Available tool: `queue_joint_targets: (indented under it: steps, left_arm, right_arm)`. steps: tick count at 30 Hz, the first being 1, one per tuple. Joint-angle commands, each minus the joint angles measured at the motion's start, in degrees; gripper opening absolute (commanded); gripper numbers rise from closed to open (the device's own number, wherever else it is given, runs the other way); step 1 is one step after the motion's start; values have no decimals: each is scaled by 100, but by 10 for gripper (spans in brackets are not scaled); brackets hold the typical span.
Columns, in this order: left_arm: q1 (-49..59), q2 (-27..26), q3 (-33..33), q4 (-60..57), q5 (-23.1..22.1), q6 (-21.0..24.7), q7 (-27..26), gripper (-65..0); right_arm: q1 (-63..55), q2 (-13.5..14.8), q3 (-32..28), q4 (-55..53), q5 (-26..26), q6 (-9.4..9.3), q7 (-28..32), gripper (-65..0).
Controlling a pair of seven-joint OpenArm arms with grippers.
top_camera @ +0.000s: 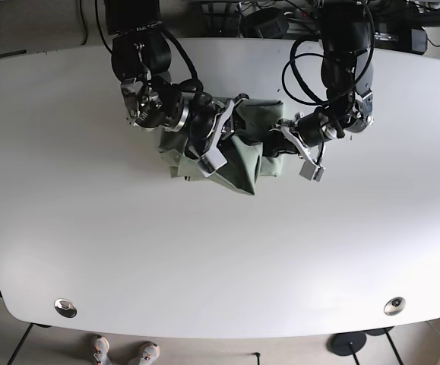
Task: Fold the T-shirt properly
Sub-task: 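Fold the strip in half, bringing both grippers toward each other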
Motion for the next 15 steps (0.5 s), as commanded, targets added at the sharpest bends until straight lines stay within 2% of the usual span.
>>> queue_joint_targets:
  steps: [1,4,6,9,10,11,13,15]
  left_arm:
    - [-2,-29,6,20,265,62,196,-633]
    - [-2,-29,6,29,265,62,196,-633]
    - [-2,-29,-3,46,256,62,196,-633]
    - [-2,-29,-12,64,239,44,196,-635]
    - [-2,-29,-29,64,107,44,196,-636]
    - [-2,-47,-73,64,-86,44,196,-636]
    - [-2,-73,-284,169,-526,53,196,-636]
    - [-2,-91,-451,503,-790,53,223,-636]
  right_arm:
    - [221,-55,-168,-29,190,28,199,-629]
    - [362,-73,-211,-240,190,-324,217,-598]
    - [450,-73,-211,-336,234,-456,252,-530]
    - [485,-73,-229,-354,225,-464,410,-387]
    - [476,-73,-211,-310,251,-464,410,-322]
    - [468,-64,-203,-240,251,-464,410,-285]
    - [406,-29,-203,103,251,-464,393,-241]
    - [213,50,-194,622,251,-464,384,-227]
